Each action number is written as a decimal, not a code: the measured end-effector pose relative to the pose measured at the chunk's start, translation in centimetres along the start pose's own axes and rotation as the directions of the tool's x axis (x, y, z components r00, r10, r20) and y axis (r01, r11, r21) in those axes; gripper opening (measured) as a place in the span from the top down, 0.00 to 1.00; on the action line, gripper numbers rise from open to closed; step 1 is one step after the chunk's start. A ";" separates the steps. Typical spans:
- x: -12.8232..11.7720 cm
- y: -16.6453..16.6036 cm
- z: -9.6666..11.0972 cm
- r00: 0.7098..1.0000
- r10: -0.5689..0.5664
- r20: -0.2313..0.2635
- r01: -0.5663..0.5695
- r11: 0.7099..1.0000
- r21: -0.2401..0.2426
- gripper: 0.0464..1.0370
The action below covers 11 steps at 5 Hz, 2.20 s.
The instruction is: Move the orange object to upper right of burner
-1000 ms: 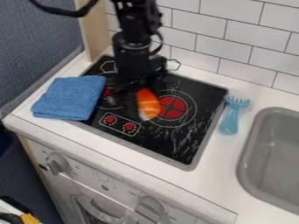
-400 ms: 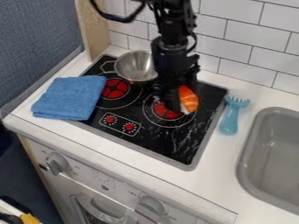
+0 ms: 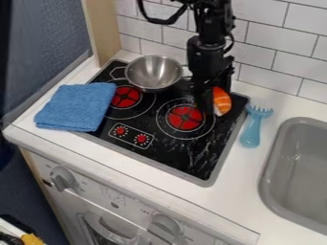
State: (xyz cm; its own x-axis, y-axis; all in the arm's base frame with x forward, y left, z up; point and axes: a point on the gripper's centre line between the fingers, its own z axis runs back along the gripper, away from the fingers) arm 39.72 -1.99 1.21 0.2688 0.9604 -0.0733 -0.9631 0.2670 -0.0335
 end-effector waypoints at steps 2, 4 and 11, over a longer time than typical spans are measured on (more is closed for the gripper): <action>0.6 -0.7 0.0 0.998 -0.058 0.012 0.057 0.995 0.079 0.40; 0.7 -1.2 0.2 0.989 -0.142 0.047 0.135 0.983 0.122 0.03; -2.2 7.9 9.8 0.543 -0.838 0.052 0.839 0.544 0.024 0.04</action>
State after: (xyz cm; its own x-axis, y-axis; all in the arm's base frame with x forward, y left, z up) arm 31.40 -1.22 10.90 0.9527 0.3013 0.0397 -0.2990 0.9526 -0.0562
